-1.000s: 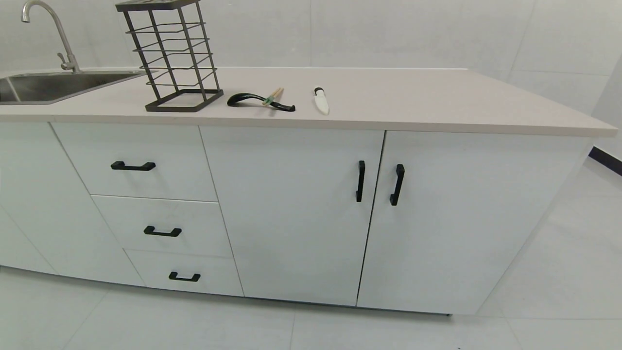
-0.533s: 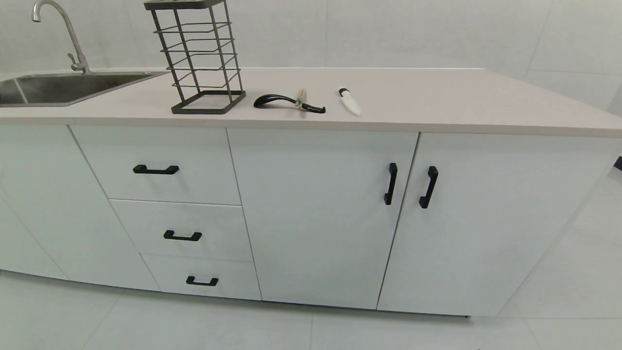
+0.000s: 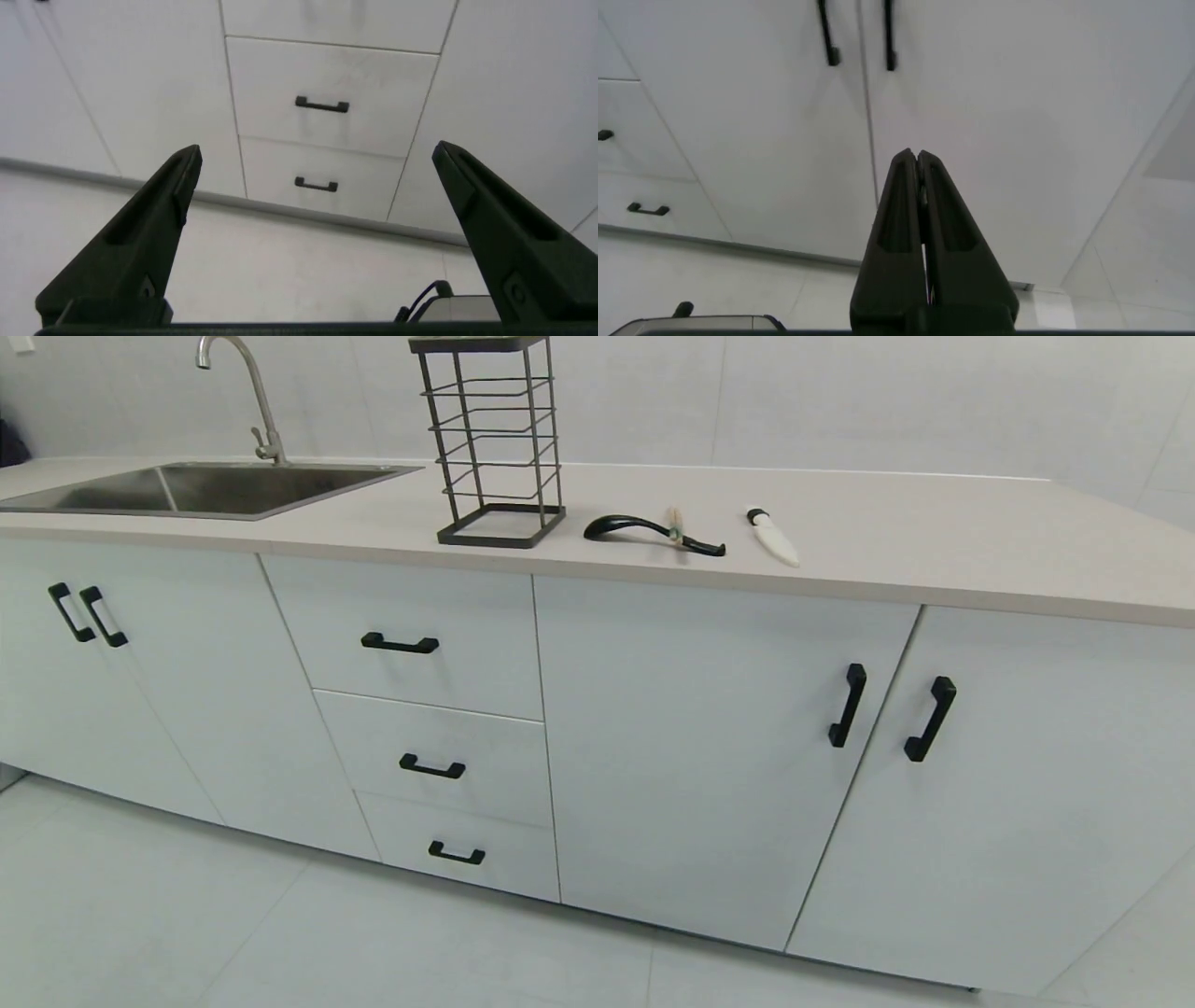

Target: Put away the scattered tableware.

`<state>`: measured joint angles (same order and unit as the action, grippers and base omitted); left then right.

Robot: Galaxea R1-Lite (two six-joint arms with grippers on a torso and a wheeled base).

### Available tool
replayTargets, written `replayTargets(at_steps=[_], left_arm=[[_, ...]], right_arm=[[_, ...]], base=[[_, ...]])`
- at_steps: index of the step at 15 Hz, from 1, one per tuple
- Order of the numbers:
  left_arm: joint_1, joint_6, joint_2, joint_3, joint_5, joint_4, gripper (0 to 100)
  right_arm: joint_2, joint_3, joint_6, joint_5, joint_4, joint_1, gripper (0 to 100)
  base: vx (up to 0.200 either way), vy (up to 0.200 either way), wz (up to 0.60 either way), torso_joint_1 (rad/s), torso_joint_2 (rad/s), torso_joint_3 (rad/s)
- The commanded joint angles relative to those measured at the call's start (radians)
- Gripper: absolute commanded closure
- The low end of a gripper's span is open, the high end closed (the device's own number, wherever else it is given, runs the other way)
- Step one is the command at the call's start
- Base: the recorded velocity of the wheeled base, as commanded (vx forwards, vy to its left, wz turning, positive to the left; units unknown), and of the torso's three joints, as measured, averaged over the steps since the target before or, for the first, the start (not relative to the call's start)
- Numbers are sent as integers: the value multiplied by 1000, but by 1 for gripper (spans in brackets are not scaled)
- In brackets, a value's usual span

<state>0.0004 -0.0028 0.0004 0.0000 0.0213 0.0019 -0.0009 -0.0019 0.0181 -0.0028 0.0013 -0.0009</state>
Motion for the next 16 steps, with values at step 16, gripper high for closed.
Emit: replayTargets(at_steps=[16], left_arm=[[1,4,1,0,0,-5,0]], right_arm=[[2,0,0,0,2,-1,100]], base=[[113,75,0,0,1,2]])
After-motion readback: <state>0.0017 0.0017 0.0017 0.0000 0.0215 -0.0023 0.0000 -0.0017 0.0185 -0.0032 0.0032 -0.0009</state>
